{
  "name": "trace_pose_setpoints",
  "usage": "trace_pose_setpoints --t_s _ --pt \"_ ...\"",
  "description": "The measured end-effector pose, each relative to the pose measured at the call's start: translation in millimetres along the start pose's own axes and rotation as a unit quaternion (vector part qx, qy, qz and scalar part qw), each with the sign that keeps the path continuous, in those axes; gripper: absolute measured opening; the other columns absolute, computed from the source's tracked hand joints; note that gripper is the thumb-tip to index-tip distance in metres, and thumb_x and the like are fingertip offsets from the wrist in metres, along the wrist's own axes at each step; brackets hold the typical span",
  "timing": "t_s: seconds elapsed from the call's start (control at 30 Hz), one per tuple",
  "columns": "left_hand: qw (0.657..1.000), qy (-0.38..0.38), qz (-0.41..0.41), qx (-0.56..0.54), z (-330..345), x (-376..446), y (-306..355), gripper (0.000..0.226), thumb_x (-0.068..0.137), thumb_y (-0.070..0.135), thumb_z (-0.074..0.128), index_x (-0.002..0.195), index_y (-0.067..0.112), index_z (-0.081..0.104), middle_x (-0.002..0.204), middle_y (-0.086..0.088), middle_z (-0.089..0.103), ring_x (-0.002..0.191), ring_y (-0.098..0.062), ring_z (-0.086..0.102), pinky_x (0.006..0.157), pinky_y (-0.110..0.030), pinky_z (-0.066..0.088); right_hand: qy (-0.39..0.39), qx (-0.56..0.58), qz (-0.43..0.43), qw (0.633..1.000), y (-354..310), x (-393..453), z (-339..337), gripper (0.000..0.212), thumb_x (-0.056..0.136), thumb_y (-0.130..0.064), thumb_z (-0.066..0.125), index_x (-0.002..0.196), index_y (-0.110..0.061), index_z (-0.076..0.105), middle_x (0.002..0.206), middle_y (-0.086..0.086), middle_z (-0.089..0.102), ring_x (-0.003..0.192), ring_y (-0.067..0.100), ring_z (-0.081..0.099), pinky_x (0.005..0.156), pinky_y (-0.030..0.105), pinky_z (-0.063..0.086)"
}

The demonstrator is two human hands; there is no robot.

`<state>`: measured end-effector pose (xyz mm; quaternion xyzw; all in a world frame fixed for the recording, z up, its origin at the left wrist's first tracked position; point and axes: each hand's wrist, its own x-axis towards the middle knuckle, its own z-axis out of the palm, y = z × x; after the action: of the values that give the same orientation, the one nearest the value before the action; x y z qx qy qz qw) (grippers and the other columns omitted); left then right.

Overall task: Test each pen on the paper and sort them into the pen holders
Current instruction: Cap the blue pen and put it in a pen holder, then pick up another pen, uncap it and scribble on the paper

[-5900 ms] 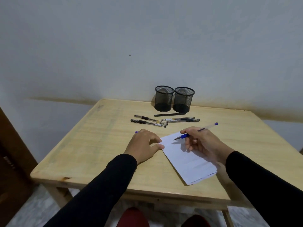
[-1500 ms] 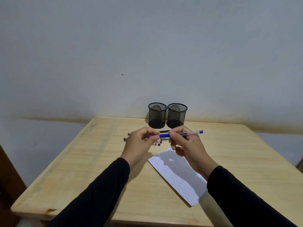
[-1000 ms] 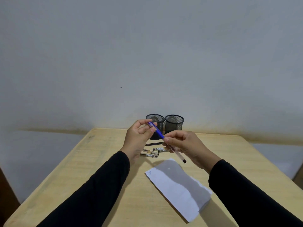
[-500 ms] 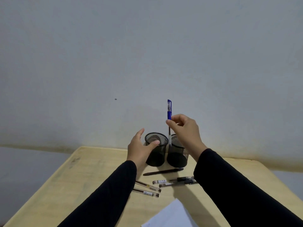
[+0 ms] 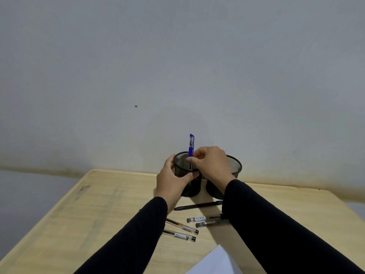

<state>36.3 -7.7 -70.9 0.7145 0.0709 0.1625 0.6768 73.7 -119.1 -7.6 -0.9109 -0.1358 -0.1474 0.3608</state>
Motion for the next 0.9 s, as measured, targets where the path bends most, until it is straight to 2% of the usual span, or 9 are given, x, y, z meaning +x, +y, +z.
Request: trace_pose_setpoints --t_s 0.23,0.33,0.43,0.57,0.63,0.73,0.77,0.83,0.9 --pt "0.999 0.0 0.008 0.032 -8.4 -1.8 3.6 0.086 0.061 0.029 0.086 0.135 0.03 0.042 0.115 0.014 0.06 0.112 -0.01 0.058 0.096 -0.033 0.051 -0.02 0.001 -0.001 1.0 -2.1 -3.9 5.0 0.021 0.076 -0.036 0.073 0.09 -0.02 0.077 0.086 0.003 0.076 0.085 0.018 0.069 0.081 0.038 0.056" --pt "0.999 -0.016 0.003 0.038 -13.8 -5.1 7.5 0.095 0.06 0.027 0.087 0.141 0.027 0.037 0.134 0.006 0.055 0.122 -0.015 0.054 0.103 -0.038 0.046 -0.01 0.016 -0.004 1.0 -4.0 -8.4 1.7 0.026 0.077 -0.037 0.071 0.096 -0.02 0.075 0.093 0.004 0.075 0.096 0.02 0.066 0.086 0.039 0.053" --pt "0.994 -0.009 0.002 0.105 -26.1 -15.4 15.1 0.09 0.071 0.028 0.08 0.146 0.019 0.03 0.145 0.002 0.045 0.131 -0.014 0.044 0.106 -0.027 0.037 0.022 0.043 -0.022 0.999 -9.7 -22.8 -3.0 0.026 0.08 -0.033 0.069 0.102 -0.02 0.071 0.086 -0.003 0.07 0.098 0.022 0.061 0.086 0.038 0.05" --pt "0.987 -0.01 0.01 0.159 -55.6 -43.8 14.9 0.057 0.08 0.03 0.072 0.132 0.021 0.05 0.131 0.008 0.057 0.111 -0.006 0.053 0.085 -0.012 0.037 0.05 0.052 -0.077 0.994 -14.9 -65.9 0.9 0.021 0.08 -0.03 0.07 0.099 -0.021 0.07 0.079 -0.007 0.066 0.085 0.018 0.058 0.077 0.031 0.046" --pt "0.983 -0.016 0.011 0.183 -73.1 -61.0 9.7 0.043 0.081 0.029 0.071 0.122 0.023 0.06 0.121 0.01 0.062 0.105 -0.004 0.055 0.08 -0.009 0.038 0.011 0.052 -0.089 0.995 -12.2 -89.9 8.6 0.02 0.079 -0.031 0.071 0.096 -0.021 0.071 0.084 -0.004 0.068 0.085 0.014 0.055 0.077 0.028 0.044" --pt "0.976 -0.028 0.004 0.214 -92.9 -83.9 2.0 0.026 0.081 0.025 0.071 0.107 0.025 0.068 0.107 0.008 0.068 0.098 -0.008 0.062 0.084 -0.018 0.046 -0.084 -0.001 -0.07 0.994 -6.1 -116.5 21.7 0.024 0.079 -0.037 0.071 0.097 -0.022 0.073 0.093 -0.003 0.067 0.089 0.009 0.047 0.069 0.02 0.038" --pt "0.974 -0.032 0.004 0.226 -97.4 -89.4 -1.3 0.023 0.08 0.023 0.072 0.103 0.025 0.069 0.102 0.007 0.069 0.093 -0.007 0.063 0.082 -0.017 0.048 -0.104 -0.02 -0.061 0.992 -5.0 -122.3 25.4 0.025 0.078 -0.039 0.071 0.097 -0.023 0.074 0.094 -0.002 0.066 0.089 0.008 0.045 0.065 0.018 0.036" --pt "0.964 -0.036 0.013 0.262 -103.5 -97.5 -7.7 0.019 0.079 0.02 0.074 0.097 0.024 0.071 0.095 0.008 0.07 0.085 -0.001 0.062 0.075 -0.008 0.045 -0.121 -0.048 -0.047 0.99 -4.5 -130.7 30.8 0.023 0.077 -0.041 0.071 0.094 -0.025 0.075 0.096 0.0 0.064 0.09 0.01 0.045 0.063 0.021 0.035" --pt "0.95 -0.035 0.032 0.309 -106.5 -102.5 -13.3 0.019 0.078 0.02 0.074 0.096 0.023 0.073 0.095 0.009 0.068 0.084 -0.003 0.059 0.073 -0.008 0.039 -0.123 -0.074 -0.048 0.988 -5.1 -136.5 34.4 0.021 0.078 -0.04 0.07 0.091 -0.024 0.075 0.096 0.001 0.061 0.094 0.013 0.045 0.069 0.025 0.036"
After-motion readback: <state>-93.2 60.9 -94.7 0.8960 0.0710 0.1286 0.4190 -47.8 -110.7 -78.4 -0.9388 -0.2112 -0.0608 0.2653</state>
